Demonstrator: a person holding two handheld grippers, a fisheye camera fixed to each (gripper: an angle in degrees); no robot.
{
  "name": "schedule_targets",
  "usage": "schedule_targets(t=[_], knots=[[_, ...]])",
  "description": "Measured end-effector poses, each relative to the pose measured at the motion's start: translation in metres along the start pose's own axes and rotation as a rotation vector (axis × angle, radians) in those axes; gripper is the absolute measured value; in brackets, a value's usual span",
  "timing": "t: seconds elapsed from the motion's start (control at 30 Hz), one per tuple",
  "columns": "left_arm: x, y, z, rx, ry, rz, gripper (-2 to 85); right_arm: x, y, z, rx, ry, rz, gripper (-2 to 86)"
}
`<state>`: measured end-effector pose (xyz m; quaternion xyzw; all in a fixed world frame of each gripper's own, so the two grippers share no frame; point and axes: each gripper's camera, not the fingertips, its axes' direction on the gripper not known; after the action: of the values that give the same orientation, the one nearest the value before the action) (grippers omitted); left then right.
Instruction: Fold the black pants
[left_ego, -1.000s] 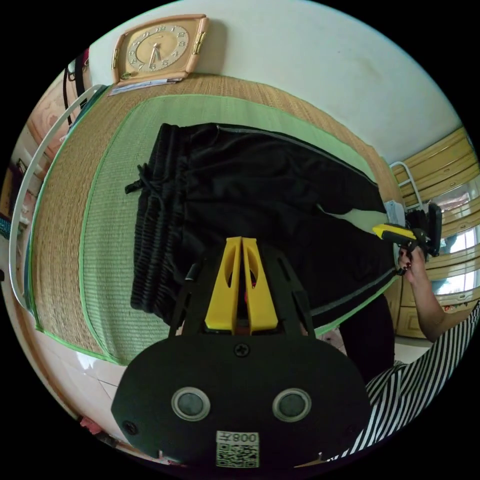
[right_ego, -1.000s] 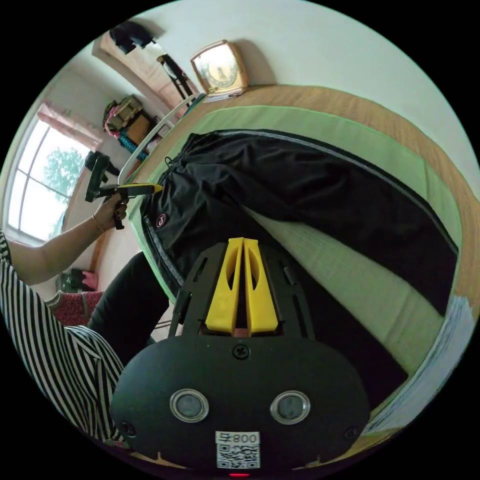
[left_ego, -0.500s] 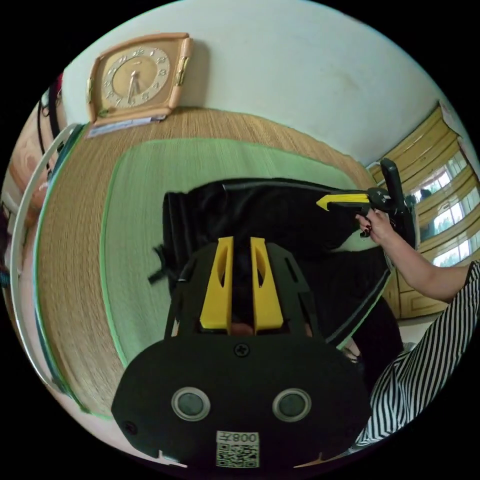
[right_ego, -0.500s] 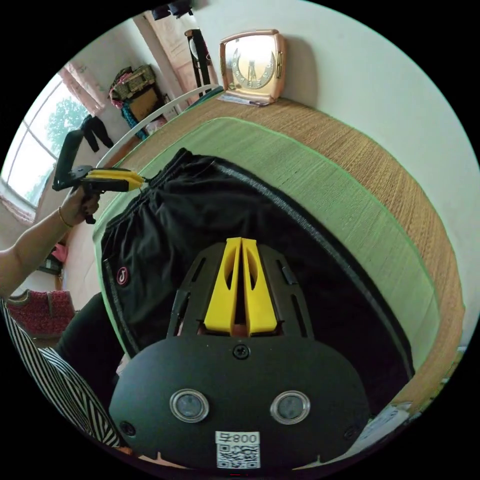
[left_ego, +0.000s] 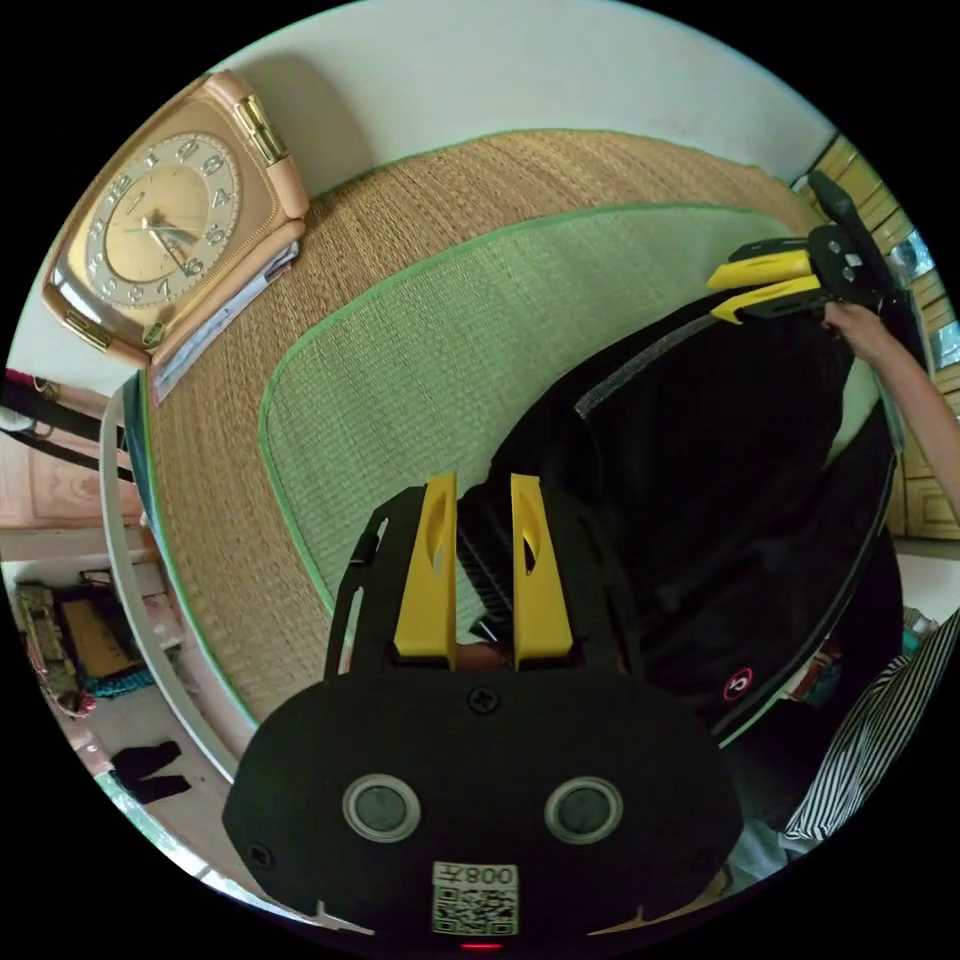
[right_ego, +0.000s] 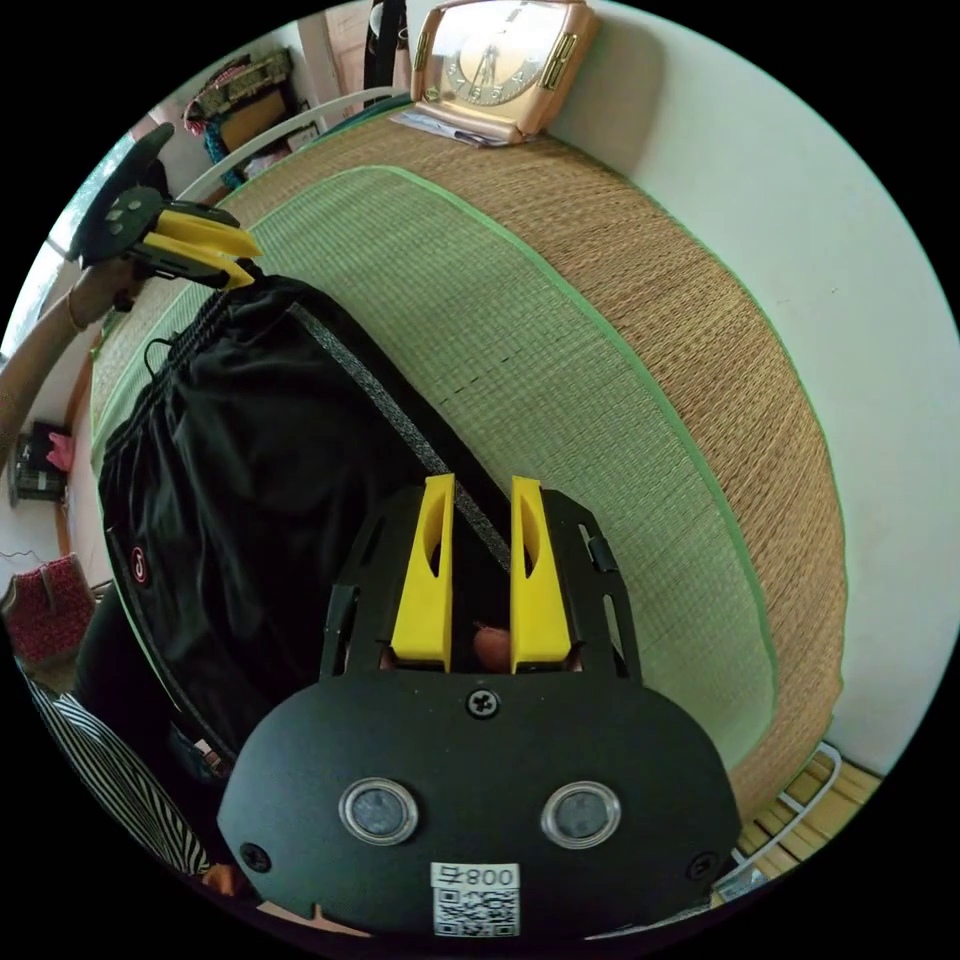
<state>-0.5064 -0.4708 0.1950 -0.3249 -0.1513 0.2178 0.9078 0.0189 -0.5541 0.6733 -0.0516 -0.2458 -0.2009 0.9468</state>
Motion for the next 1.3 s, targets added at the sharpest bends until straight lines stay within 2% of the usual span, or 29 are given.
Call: schedule_targets(t=[0.17, 0.43, 0.63, 0.8, 1.3], knots=[[-0.012, -0.018, 0.008, -0.074, 0.07, -0.004, 8.5, 0.002, -0.027, 0.02, -0.017, -0.033, -0.014, 8.8], [-0.022, -0.027, 0.004, -0.084, 0.144, 0.014, 7.9, -0.012, -0.064, 0.045, -0.057, -0.031, -0.104, 5.5], [-0.006, -0.031, -0.002, -0.107, 0.068, 0.077, 4.2, -0.014, -0.078, 0.058, -0.051, -0.038, -0.078, 3.5], [0.003, -0.027, -0.009, -0.106, 0.022, 0.053, 2.7, -0.018, -0.087, 0.067, -0.07, -0.056, -0.047, 1.9], [0.044, 0.024, -0.062, 0.015, -0.077, 0.036, 1.8, -0.046, -0.059, 0.034, 0.005, -0.052, 0.037, 0.8]])
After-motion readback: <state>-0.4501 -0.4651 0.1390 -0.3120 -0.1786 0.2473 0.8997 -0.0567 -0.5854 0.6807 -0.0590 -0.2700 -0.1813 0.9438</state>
